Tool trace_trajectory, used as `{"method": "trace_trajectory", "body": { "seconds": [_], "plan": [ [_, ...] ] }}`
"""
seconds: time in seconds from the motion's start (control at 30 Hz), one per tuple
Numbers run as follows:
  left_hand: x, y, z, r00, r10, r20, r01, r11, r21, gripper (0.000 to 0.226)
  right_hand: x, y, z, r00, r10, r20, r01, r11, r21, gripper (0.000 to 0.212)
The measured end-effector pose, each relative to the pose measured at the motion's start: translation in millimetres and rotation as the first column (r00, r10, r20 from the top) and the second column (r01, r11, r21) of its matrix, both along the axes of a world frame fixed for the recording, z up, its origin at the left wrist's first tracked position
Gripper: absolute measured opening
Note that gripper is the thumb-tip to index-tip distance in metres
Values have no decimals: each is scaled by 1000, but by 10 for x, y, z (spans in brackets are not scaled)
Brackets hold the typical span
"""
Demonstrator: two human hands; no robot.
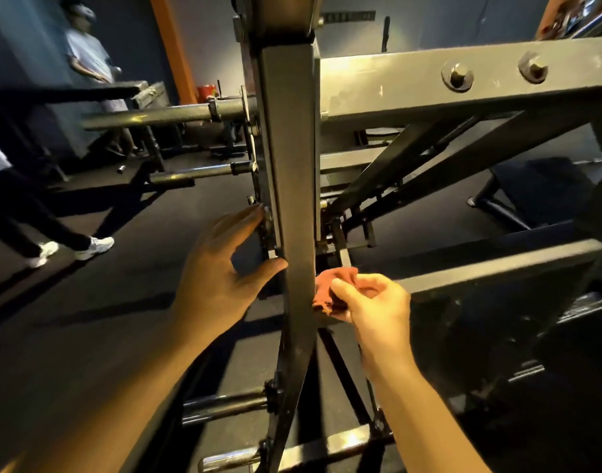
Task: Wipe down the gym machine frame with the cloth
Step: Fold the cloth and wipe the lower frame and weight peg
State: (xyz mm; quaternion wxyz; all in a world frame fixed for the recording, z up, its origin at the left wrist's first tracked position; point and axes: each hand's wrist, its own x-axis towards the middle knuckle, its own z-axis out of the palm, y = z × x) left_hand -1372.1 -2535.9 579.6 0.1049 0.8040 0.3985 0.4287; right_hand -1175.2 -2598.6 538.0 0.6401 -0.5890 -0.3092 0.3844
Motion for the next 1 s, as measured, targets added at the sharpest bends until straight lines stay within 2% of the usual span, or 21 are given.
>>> {"method": "trace_trajectory", "body": {
  "seconds": [0.07, 0.2, 0.27, 0.33, 0.4, 0.47, 0.6, 0.67, 0.8, 0.93, 1.0],
  "plan": [
    [25, -53, 17, 999, 33, 0, -33, 999, -20, 61, -40, 36, 116, 997, 68, -24, -67, 997, 33, 18],
    [50, -73, 2, 996, 88, 10, -87, 994, -73, 65, 106, 75, 346, 980, 169, -106, -140, 962, 235, 21],
    [73, -110, 11, 993, 112, 29, -109, 991, -84, 68, 118, 14, 297, 967, 230, -106, -191, 938, 288, 20],
    [96, -152, 32, 990, 139, 17, -137, 988, -76, 68, 101, -71, 125, 961, 277, -24, -262, 930, 257, 20],
    [96, -144, 57, 987, 163, -13, -164, 981, -102, 63, 114, -106, -40, 951, 299, 74, -307, 939, 152, 17],
    [99, -166, 82, 977, 205, -61, -212, 966, -147, 60, 155, -81, -62, 948, 306, 87, -313, 946, 86, 15],
    [137, -242, 120, 952, 275, -130, -296, 937, -187, 63, 110, -66, 229, 952, 306, 16, -295, 902, 315, 18],
    [136, -247, 161, 956, 265, -127, -289, 927, -238, 62, 31, -99, 194, 960, 281, 11, -270, 909, 319, 19],
    [101, -193, 260, 977, 196, -88, -212, 944, -251, 50, -12, -153, 33, 968, 250, 8, -248, 956, 157, 16],
    [47, -166, 330, 991, 113, -76, -130, 957, -261, 43, -8, -77, 327, 973, 205, 103, -227, 925, 303, 17],
    [14, -152, 360, 992, 92, -89, -113, 958, -265, 41, -55, -111, 301, 973, 194, 123, -224, 920, 321, 18]
  ]
}}
